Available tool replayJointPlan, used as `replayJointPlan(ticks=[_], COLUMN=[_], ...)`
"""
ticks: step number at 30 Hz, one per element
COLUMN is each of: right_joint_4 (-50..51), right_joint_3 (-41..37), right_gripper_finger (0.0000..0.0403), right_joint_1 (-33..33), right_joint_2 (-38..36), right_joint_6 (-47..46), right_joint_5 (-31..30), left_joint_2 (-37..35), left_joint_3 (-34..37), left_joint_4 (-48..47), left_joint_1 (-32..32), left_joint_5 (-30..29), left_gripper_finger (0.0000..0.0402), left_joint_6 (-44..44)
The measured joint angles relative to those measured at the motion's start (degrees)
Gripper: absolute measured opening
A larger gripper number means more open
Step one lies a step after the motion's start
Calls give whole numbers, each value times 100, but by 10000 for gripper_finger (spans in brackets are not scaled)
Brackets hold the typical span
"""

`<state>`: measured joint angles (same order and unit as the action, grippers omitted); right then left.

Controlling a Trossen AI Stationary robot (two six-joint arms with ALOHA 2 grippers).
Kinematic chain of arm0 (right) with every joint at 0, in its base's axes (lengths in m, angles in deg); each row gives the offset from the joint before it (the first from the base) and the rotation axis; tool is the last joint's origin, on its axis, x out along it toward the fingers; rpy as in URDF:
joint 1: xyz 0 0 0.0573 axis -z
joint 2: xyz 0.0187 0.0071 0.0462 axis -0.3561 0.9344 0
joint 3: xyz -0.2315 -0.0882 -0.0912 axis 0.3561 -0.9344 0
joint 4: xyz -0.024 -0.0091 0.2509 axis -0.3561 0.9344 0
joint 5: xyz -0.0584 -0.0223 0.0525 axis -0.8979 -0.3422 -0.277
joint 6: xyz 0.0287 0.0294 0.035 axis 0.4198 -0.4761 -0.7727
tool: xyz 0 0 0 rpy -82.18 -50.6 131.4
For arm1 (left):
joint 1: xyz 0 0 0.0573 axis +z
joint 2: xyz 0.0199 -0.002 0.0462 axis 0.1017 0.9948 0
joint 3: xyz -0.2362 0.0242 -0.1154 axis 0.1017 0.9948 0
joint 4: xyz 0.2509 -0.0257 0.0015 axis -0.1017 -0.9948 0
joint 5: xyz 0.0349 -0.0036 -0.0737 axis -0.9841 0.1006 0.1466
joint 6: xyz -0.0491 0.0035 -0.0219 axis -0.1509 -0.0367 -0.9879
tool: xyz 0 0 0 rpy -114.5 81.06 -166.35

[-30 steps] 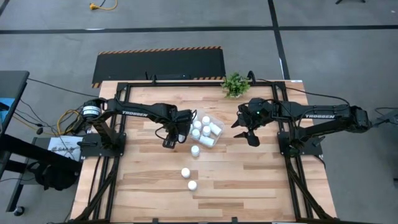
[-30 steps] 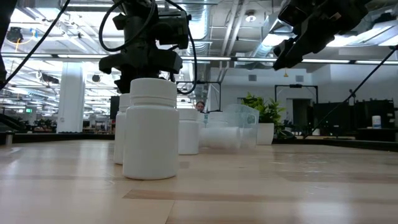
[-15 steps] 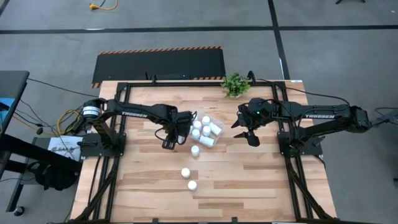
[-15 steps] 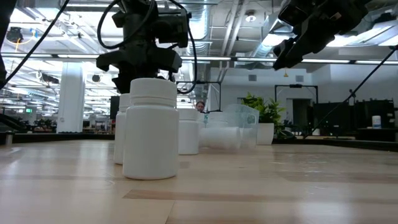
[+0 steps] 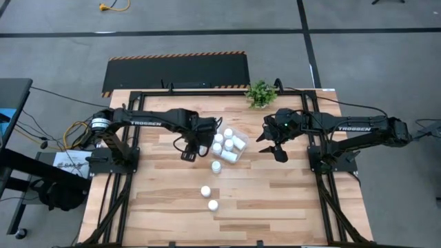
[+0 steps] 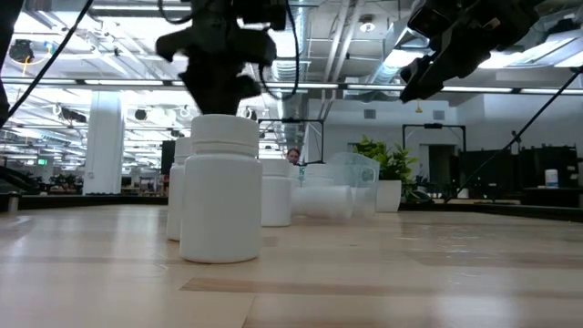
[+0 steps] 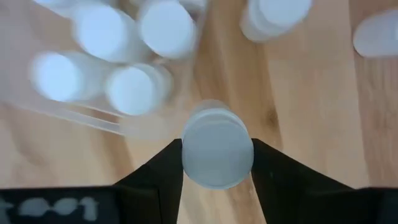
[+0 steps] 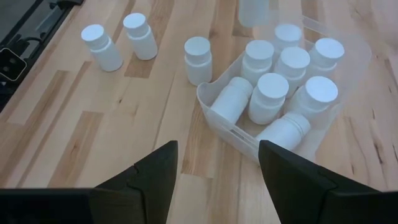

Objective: Pick and place pill bottles into a basket
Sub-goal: Put the pill bottle into the bin

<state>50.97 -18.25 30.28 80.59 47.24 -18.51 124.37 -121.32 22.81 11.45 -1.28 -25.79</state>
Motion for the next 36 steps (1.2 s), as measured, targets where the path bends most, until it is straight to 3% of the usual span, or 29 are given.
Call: replayJointPlan(ticks=[5, 13, 27, 36], right_joint_4=[1, 0, -8, -2], right_joint_3=[0, 0, 2, 2], right_gripper_finger=[218, 218, 218, 218], right_joint_1=[-1, -1, 10, 57], right_joint_2=[0, -2, -2, -2], right_joint_6=[1, 45, 62, 152], right_joint_5=[5, 3, -4, -9], left_joint_2=[-1, -4, 389, 910], left_joint_3=[-678, -1390, -1481, -2071], left_joint_4=[-138, -203, 350, 482], left_joint_1=[77, 494, 977, 979], left_joint_5=[-340, -393, -66, -77], left_gripper_finger=[159, 147, 151, 155], left_joint_6=[149, 262, 546, 770])
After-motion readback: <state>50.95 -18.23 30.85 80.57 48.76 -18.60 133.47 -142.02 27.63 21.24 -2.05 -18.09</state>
